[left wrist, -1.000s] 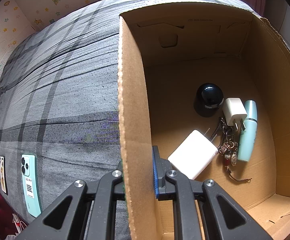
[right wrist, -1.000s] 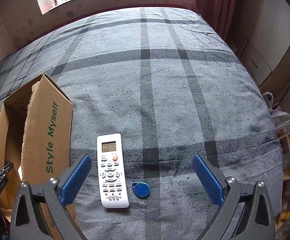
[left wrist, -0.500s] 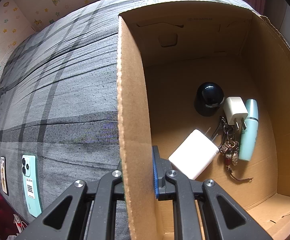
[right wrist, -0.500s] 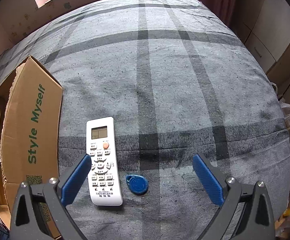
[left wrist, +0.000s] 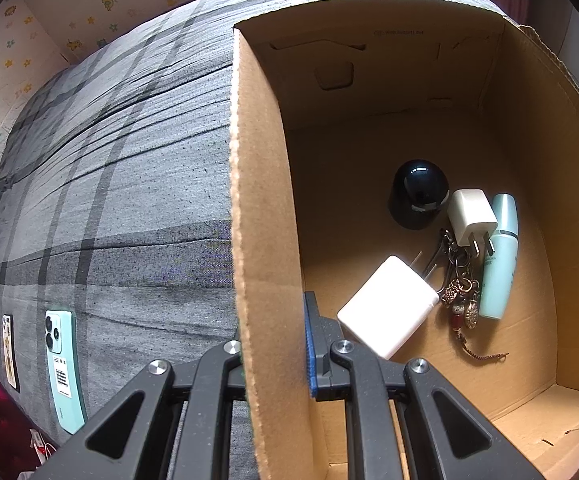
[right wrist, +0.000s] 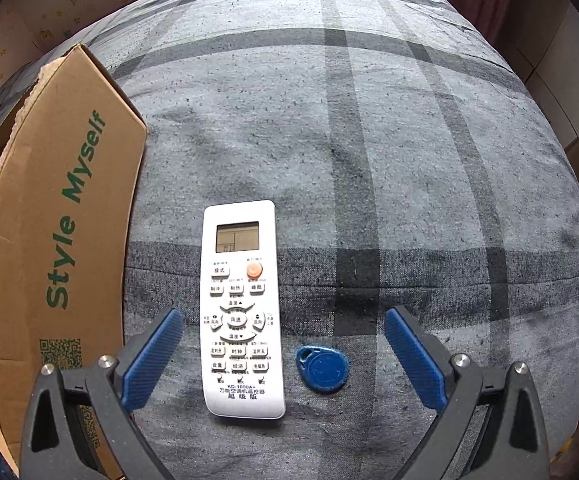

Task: Organize rigid objects
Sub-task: 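Move the right gripper back to the white remote on the bed, then close the right gripper on the white remote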

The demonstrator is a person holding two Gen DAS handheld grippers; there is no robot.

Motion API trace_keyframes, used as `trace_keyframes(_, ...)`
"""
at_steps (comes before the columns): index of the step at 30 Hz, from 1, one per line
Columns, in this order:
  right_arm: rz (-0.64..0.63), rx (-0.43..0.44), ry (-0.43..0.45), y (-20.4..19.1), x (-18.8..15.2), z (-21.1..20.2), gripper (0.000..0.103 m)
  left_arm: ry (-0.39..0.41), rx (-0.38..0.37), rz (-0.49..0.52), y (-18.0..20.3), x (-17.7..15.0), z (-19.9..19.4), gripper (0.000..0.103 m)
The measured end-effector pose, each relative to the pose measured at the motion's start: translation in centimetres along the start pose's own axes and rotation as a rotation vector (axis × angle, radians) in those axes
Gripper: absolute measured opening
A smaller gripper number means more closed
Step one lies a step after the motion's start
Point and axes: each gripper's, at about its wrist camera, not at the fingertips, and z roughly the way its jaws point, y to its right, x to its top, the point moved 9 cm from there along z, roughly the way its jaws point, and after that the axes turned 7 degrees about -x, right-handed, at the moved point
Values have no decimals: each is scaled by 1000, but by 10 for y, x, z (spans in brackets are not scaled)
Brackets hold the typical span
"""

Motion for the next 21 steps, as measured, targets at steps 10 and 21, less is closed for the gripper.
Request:
trace_keyframes(10,-64,-5,-35,-19,-9,13,88,1,-2,-4,-1,0,0,14)
trace_keyframes(21,-118,-3,-9,-35,-20,-1,49,0,1,-5,1,0,-1,14)
